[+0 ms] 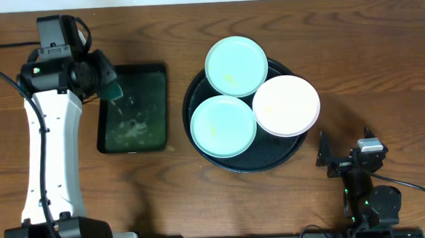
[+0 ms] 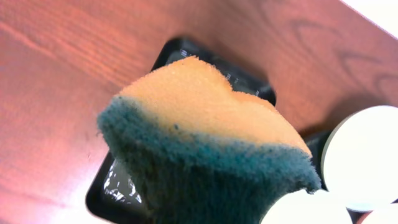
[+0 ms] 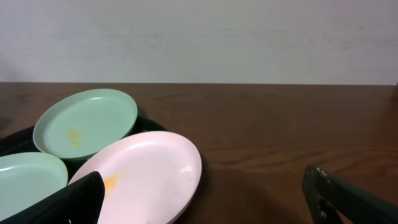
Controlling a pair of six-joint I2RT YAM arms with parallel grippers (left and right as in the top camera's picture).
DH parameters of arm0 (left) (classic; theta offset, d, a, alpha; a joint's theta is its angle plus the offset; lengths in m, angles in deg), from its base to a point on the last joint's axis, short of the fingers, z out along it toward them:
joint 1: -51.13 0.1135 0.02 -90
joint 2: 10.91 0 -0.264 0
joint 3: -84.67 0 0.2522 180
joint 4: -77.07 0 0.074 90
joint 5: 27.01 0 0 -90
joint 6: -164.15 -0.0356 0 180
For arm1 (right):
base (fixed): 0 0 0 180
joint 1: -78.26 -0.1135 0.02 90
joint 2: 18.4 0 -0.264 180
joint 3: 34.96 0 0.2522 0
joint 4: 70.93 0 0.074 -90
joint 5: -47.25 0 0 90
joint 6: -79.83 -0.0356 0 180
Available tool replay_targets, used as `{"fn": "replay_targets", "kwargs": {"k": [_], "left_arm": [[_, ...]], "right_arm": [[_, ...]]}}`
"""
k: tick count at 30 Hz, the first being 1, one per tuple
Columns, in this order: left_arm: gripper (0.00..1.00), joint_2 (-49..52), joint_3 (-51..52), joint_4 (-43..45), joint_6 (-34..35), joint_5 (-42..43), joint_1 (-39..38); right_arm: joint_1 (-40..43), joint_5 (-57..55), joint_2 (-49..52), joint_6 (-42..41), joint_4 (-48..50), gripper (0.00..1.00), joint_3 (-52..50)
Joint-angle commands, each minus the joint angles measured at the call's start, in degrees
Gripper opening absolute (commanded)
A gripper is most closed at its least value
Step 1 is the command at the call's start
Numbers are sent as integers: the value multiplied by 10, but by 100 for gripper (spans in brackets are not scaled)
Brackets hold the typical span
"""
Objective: Clean dirty plates on tray and stack at the side
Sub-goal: 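Lift the sponge with the left gripper and carry it over the plates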
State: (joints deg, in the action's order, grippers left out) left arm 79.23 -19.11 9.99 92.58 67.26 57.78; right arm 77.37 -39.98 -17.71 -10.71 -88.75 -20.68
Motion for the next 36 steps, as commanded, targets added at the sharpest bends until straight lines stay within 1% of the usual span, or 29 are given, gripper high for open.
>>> {"fn": "replay_targets", "kwargs": {"k": [1, 5, 8, 10, 13, 19, 22, 24, 28, 30, 32, 36], "left_arm": [[8, 23, 37, 44, 8, -7, 1], [8, 72, 115, 118, 8, -7, -3], [7, 108, 129, 125, 7, -7, -2], [7, 106, 126, 125, 3, -7, 0], [7, 74, 104, 116, 3, -6, 1], [7, -41, 99, 121, 3, 28, -4], [7, -55, 114, 128, -17, 23, -16], [7, -42, 142, 145, -21, 3, -22], [7, 29, 212, 194, -21, -42, -25], [7, 66, 215, 189, -26, -41, -24], [7, 76, 215, 183, -25, -29, -25], [7, 43, 193, 160, -25, 21, -25]], "right_arm": [[-3, -3, -3, 9, -2, 99, -2], [-3, -3, -3, 9, -2, 99, -2], [-3, -3, -3, 9, -2, 99, -2], [-3, -3, -3, 9, -2, 99, -2], [-3, -3, -3, 9, -2, 99, -2], [-3, -3, -2, 8, -2, 99, -2], [-3, -3, -2, 9, -2, 99, -2], [-3, -3, -2, 8, -2, 99, -2], [-3, -3, -3, 9, -2, 99, -2], [-3, -3, -3, 8, -2, 99, -2], [-3, -3, -2, 9, -2, 99, -2], [-3, -3, -3, 9, -2, 99, -2]]}}
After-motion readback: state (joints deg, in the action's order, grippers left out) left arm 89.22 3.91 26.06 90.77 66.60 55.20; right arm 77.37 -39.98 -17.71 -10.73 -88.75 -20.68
